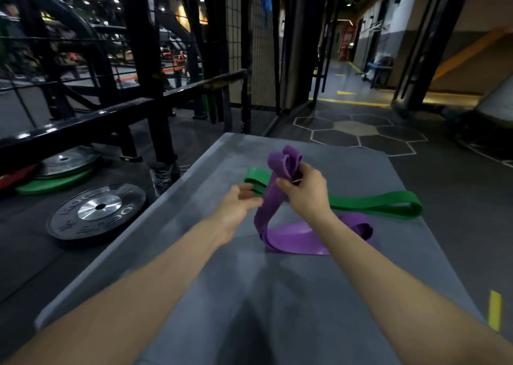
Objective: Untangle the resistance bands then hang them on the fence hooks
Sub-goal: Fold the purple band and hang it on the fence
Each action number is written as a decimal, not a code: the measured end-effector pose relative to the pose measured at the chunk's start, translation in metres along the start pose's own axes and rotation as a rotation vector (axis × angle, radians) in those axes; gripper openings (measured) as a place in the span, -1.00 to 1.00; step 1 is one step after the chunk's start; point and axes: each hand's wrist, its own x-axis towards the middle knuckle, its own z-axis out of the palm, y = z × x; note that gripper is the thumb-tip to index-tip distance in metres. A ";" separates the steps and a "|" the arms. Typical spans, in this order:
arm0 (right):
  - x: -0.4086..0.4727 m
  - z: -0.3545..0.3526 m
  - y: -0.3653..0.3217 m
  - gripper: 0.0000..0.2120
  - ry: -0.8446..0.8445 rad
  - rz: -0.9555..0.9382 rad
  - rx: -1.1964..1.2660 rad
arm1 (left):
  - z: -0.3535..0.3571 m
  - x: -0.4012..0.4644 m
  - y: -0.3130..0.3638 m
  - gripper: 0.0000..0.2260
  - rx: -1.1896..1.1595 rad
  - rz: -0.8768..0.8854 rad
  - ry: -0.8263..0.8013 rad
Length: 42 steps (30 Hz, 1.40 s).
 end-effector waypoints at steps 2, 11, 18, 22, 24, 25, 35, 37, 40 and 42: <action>0.007 -0.013 0.011 -0.89 0.037 0.055 0.095 | 0.018 0.009 -0.018 -0.36 0.188 0.044 -0.080; 0.015 -0.072 0.083 -0.89 0.223 0.323 0.347 | 0.066 0.043 -0.061 -0.54 0.505 0.170 -0.144; 0.004 -0.084 0.138 -0.86 0.363 0.549 0.359 | 0.056 0.040 -0.087 -0.61 0.609 0.290 -0.136; 0.001 -0.088 0.140 -0.94 0.378 0.583 0.373 | 0.056 0.035 -0.069 -0.66 0.517 0.336 -0.213; 0.002 -0.092 0.135 -0.89 0.400 0.591 0.412 | 0.054 0.032 -0.044 -0.63 0.485 0.368 -0.221; 0.003 -0.095 0.129 -0.86 0.406 0.589 0.441 | 0.052 0.030 -0.028 -0.61 0.479 0.376 -0.222; 0.005 -0.090 0.038 -0.73 0.351 0.589 0.631 | 0.007 -0.010 0.108 -0.61 0.783 0.509 -0.149; -0.004 -0.078 0.025 -0.70 0.279 0.618 0.730 | -0.010 -0.019 0.118 -0.66 0.936 0.488 -0.131; -0.023 -0.059 0.006 -0.73 0.091 0.660 0.905 | -0.036 -0.035 0.126 -0.74 1.128 0.453 -0.091; -0.034 -0.050 -0.005 -0.77 -0.044 0.701 0.814 | -0.053 -0.043 0.130 -0.77 1.202 0.410 -0.054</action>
